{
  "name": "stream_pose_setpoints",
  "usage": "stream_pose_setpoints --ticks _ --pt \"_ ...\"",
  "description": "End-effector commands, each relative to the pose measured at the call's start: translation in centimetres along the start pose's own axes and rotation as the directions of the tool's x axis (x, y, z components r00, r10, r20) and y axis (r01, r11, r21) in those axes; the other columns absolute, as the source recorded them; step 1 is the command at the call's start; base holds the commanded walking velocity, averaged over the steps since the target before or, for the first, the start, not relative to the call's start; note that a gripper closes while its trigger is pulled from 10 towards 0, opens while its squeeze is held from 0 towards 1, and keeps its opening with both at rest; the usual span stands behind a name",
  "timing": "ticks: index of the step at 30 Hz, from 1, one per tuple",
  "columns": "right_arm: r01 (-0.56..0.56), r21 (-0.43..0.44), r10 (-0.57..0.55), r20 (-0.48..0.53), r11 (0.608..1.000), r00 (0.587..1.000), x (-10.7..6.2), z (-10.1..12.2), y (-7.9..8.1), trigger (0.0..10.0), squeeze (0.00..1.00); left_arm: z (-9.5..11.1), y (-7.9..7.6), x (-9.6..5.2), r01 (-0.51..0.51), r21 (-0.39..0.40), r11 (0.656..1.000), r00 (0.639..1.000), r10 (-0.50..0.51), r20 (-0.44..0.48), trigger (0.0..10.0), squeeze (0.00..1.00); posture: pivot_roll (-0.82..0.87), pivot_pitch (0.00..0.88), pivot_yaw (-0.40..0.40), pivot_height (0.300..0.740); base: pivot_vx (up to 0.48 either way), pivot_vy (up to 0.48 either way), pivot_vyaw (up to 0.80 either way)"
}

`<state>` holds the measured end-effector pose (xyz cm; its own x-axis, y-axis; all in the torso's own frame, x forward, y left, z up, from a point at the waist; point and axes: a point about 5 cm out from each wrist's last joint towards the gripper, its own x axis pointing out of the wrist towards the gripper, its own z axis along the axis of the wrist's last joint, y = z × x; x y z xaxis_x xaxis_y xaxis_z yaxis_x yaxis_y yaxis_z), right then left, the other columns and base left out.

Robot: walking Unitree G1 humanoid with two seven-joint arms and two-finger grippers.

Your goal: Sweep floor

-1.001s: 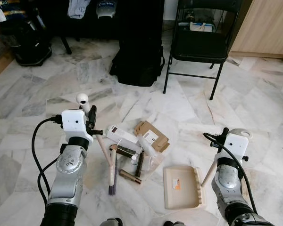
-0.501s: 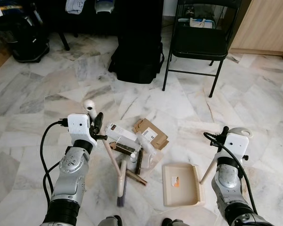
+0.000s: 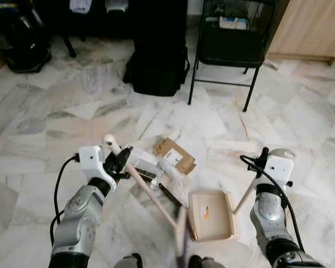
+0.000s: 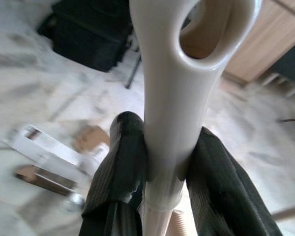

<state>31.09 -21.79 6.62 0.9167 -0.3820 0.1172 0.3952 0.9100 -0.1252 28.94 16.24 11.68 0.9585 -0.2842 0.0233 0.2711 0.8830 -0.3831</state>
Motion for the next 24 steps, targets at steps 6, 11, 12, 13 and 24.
stream_pose_setpoints --ticks 6,11,12,13,24 --pt "-0.027 -0.022 0.025 -0.079 0.999 0.997 -0.6 -1.2 0.4 10.0 0.00 1.8 -2.2 -0.3 0.113 -0.116 0.987 0.993 -0.109 0.041 10.0 0.00 0.19 0.227 -0.007 0.740 0.000 0.000 0.00" --pt "-0.033 -0.017 0.031 -0.081 0.999 0.996 -0.5 -1.1 0.5 10.0 0.00 3.9 -2.2 0.1 0.083 -0.085 0.993 0.990 -0.072 0.121 10.0 0.00 0.19 0.221 -0.009 0.740 0.000 0.000 0.00" --pt "-0.033 -0.017 0.031 -0.081 0.999 0.996 -0.5 -1.1 0.5 10.0 0.00 3.9 -2.2 0.1 0.083 -0.085 0.993 0.990 -0.072 0.121 10.0 0.00 0.19 0.221 -0.009 0.740 0.000 0.000 0.00" --pt "-0.033 -0.017 0.031 -0.081 0.999 0.996 -0.5 -1.1 0.5 10.0 0.00 4.2 -2.1 0.1 0.069 -0.079 0.995 0.989 -0.057 0.136 10.0 0.00 0.19 0.221 -0.009 0.740 0.000 0.000 0.00" --pt "-0.033 -0.020 0.031 -0.088 0.999 0.996 -0.6 -1.3 0.3 10.0 0.00 9.5 -1.0 0.4 -0.048 0.096 0.994 0.951 0.016 0.308 10.0 0.00 0.19 0.219 -0.006 0.740 0.000 0.000 0.00"
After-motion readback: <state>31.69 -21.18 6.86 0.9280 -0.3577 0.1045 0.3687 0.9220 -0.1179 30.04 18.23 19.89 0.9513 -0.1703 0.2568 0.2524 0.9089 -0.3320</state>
